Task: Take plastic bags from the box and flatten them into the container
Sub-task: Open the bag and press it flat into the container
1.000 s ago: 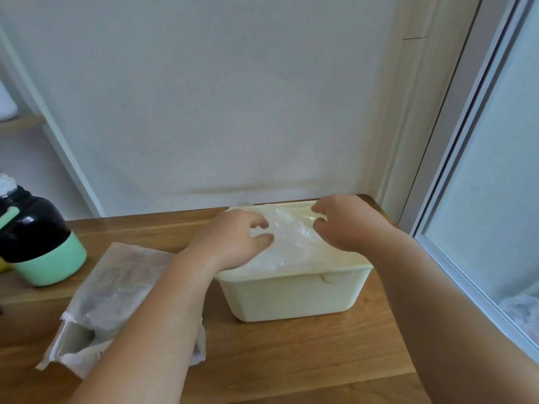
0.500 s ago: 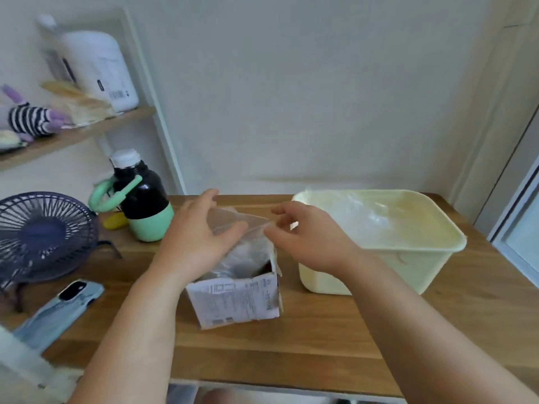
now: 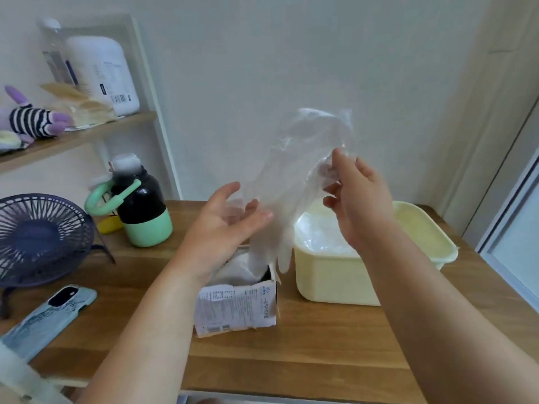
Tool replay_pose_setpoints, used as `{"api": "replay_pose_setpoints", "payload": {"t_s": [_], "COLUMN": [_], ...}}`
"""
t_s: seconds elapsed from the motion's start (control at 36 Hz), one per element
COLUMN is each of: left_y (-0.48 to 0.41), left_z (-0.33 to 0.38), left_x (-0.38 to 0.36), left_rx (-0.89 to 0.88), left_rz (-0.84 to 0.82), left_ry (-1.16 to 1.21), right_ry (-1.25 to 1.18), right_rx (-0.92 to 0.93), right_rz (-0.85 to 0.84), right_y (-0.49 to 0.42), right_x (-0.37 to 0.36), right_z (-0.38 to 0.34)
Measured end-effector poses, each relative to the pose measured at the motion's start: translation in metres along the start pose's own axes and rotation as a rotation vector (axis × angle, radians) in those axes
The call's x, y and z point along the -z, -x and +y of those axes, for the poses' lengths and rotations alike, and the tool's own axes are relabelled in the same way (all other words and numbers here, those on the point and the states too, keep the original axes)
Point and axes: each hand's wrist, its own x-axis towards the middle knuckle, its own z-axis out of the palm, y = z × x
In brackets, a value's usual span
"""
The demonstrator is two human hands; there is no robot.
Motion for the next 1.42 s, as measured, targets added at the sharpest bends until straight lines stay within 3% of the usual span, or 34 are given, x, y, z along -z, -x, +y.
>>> {"api": "replay_pose_setpoints", "payload": {"t_s": [0.14,0.28,0.42,0.56,0.61,0.67,0.72,0.75,0.83,0.94,1.06,1.14,1.22,1.31,1.36,1.42], "left_y": [-0.01,-0.029,-0.052,-0.071,-0.081,-0.084,-0.071,-0.065,-0.053,-0.052,-0.064,-0.075,-0.082,-0.086,-0.086,-0.085], "left_z": [0.009,0.013,0.016,0.026,0.026,0.027,0.032,0.032,0.026,0.009,-0.006,-0.011,-0.015,-0.019,-0.022,-0.024], "left_x": [-0.035,-0.057,-0.068,-0.086,-0.096,-0.103,-0.11,-0.114,-0.127,-0.143,-0.152,-0.156,-0.158,-0.159,-0.159,-0.158], "left_rx": [-0.103,0.011,-0.02,-0.051,-0.061,-0.095,-0.238,-0.345,-0.509,-0.259,0.051,0.097,0.079,0.07,0.07,0.096], "left_rz": [-0.018,-0.012,-0.161,-0.174,-0.074,0.184,0.398,0.417,0.136,-0.339,-0.634,-0.739,-0.79,-0.833,-0.866,-0.885], "left_ry": [0.153,0.284,-0.078,-0.301,-0.465,-0.689,-0.753,-0.742,-0.839,-1.09,-1.161,-1.189,-1.231,-1.263,-1.246,-1.198], "right_ry": [0.16,0.229,0.163,0.372,0.343,0.268,0.191,0.164,0.15,0.197,0.634,1.071,1.33,1.562,1.523,1.448], "right_rx": [-0.056,-0.108,-0.12,-0.14,-0.199,-0.261,-0.302,-0.322,-0.395,-0.469,-0.441,-0.309,-0.085,0.146,0.109,-0.056], "right_rz": [-0.048,-0.156,-0.258,-0.122,-0.07,0.028,0.128,0.161,0.193,0.172,0.08,0.03,-0.029,-0.238,-0.388,-0.482], "right_y": [-0.001,-0.001,-0.006,-0.011,-0.015,-0.019,-0.023,-0.024,-0.026,-0.028,-0.03,-0.032,-0.034,-0.038,-0.043,-0.049], "right_x": [0.024,0.057,0.085,0.102,0.109,0.113,0.116,0.118,0.121,0.12,0.122,0.129,0.134,0.131,0.127,0.125], "right_z": [-0.004,-0.012,-0.036,-0.04,-0.036,-0.029,-0.019,-0.015,-0.003,0.002,-0.002,-0.008,-0.012,-0.011,-0.004,0.006]}}
